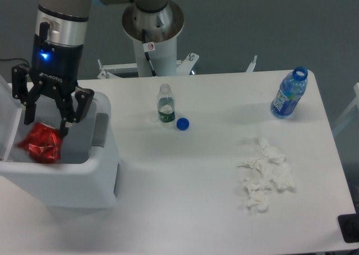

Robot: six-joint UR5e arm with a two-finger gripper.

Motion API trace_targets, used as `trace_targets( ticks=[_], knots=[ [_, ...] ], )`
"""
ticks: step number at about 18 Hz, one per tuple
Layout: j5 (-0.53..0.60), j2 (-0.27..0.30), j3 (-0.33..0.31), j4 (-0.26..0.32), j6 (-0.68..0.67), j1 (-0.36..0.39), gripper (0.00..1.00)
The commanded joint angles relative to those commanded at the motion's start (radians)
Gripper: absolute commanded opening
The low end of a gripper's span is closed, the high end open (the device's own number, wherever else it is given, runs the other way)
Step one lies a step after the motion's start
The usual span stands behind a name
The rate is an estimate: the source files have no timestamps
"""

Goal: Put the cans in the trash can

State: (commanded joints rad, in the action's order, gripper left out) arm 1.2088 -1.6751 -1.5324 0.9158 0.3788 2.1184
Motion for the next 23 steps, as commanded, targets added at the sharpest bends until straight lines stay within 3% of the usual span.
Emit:
trace_targets(
  ticks=[6,9,13,18,23],
  knots=[
    [0.0,0.014,0.003,0.002,0.021,0.005,1.0],
    [0.047,0.009,-0.002,0.008,0.133,0.026,1.0],
    [0.146,0.008,-0.02,0.009,0.172,0.09,1.0],
    [0.262,-0.005,-0.043,0.012,0.356,0.136,1.0],
    [0.299,-0.037,-0.064,0.011,0.48,0.172,1.0]
  ],
)
